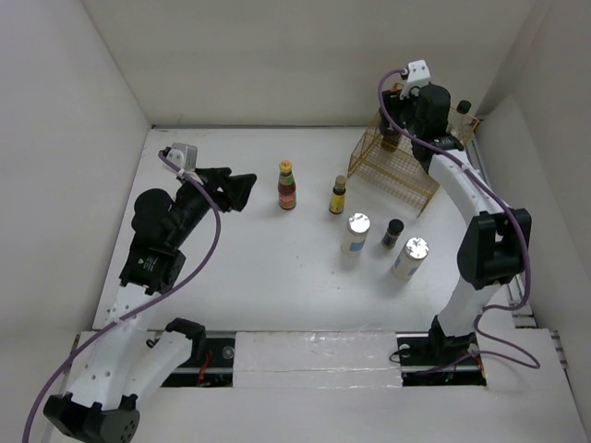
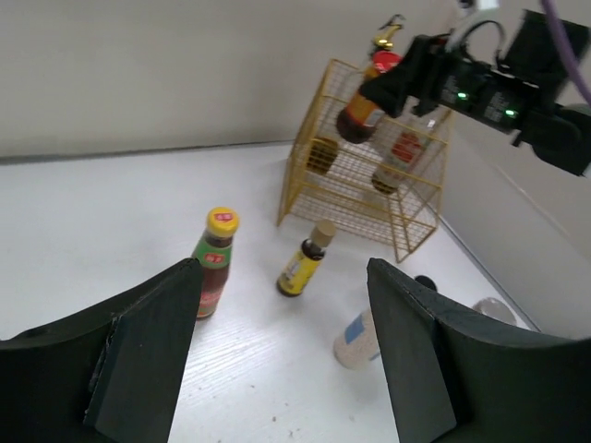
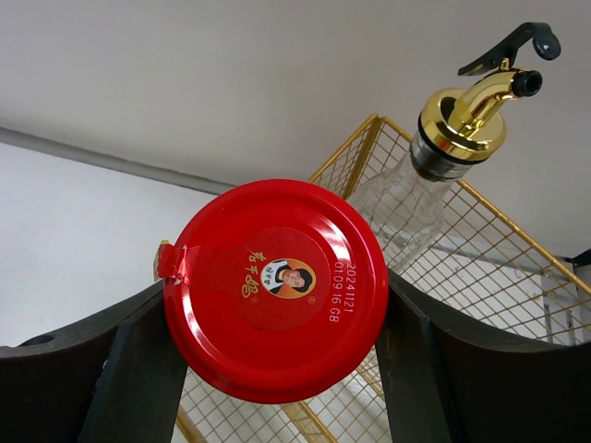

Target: Organize the condiment bottles

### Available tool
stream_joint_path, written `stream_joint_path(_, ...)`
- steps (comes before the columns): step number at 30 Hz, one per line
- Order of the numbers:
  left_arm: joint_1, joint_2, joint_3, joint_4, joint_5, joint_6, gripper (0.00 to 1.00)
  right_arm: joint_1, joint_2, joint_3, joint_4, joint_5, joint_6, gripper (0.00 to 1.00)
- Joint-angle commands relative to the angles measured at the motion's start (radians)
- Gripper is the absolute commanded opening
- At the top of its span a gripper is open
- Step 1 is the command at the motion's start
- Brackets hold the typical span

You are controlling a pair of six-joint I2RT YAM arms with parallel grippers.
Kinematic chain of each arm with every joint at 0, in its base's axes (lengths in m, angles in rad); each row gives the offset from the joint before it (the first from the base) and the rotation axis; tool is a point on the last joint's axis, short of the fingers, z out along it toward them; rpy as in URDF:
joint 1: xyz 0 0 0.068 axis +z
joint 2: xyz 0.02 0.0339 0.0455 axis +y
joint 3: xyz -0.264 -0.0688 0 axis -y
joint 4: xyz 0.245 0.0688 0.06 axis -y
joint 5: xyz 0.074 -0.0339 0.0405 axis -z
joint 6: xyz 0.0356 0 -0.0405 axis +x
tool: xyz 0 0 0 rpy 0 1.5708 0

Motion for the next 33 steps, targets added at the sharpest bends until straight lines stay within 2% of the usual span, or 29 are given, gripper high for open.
stream_joint_path(1,-0.001,0.015,0.044,-0.043,-0.169,-0.014,0.68,-0.019,-0.005,0.079,0.203,0.009,-0.013,0.32)
stream_joint_path(9,-0.001,0.015,0.044,-0.044,-0.18,-0.014,0.68,-0.028,0.044,0.07,0.212,-0.014,0.012,0.32)
stream_joint_path(22,-0.001,-0.003,0.044,-0.044,-0.171,-0.014,0.64,-0.056,0.115,-0.037,0.308,-0.062,0.214,0.37)
stream_joint_path(33,-0.001,-0.013,0.044,-0.044,-0.171,-0.014,0.63,-0.056,0.178,-0.025,0.252,-0.051,0.262,0.53)
